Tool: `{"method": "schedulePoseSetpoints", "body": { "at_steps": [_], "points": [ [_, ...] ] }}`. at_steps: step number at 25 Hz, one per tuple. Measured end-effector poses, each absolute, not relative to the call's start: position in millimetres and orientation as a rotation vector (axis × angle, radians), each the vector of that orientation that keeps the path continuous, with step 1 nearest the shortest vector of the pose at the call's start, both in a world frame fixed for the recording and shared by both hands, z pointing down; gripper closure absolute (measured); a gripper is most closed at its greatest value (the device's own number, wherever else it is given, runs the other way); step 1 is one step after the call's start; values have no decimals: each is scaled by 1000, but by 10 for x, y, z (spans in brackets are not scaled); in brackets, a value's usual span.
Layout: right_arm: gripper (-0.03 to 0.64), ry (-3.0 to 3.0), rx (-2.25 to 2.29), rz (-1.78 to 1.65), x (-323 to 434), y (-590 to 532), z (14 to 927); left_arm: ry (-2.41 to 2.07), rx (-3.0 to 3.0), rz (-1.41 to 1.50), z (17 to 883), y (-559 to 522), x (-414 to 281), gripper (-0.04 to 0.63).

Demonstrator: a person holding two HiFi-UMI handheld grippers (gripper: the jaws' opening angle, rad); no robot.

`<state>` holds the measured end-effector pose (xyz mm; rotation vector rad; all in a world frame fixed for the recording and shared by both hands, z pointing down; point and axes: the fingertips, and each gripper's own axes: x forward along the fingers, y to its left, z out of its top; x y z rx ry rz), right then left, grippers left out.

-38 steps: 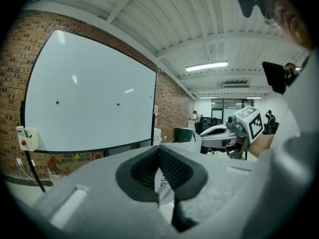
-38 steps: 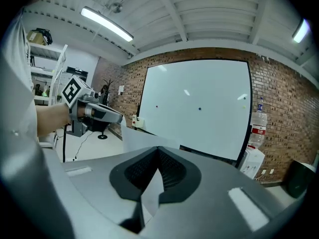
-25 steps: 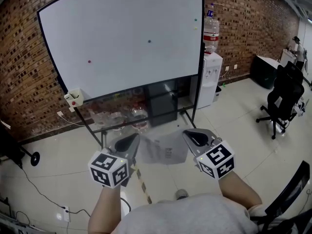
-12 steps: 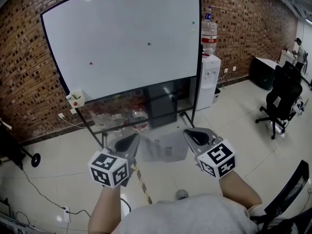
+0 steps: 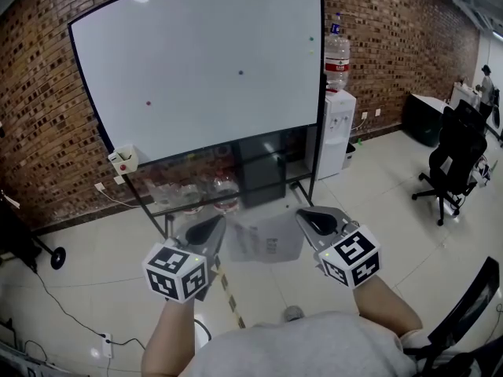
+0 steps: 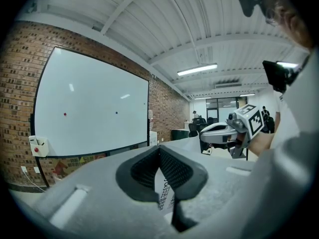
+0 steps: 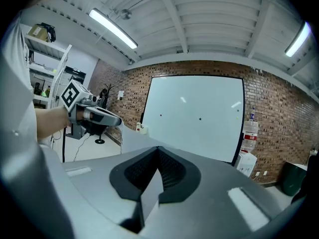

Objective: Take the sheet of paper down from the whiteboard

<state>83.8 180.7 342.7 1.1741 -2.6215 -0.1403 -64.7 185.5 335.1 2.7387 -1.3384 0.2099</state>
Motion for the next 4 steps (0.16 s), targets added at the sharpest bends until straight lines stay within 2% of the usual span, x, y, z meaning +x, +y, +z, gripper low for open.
{"method": "schedulePoseSetpoints", "body": {
  "at_steps": [4],
  "points": [
    [617,-2624,1170,-139,787,1784,3445,-1339,2736,211,3373,1837,-696,594]
  ]
}}
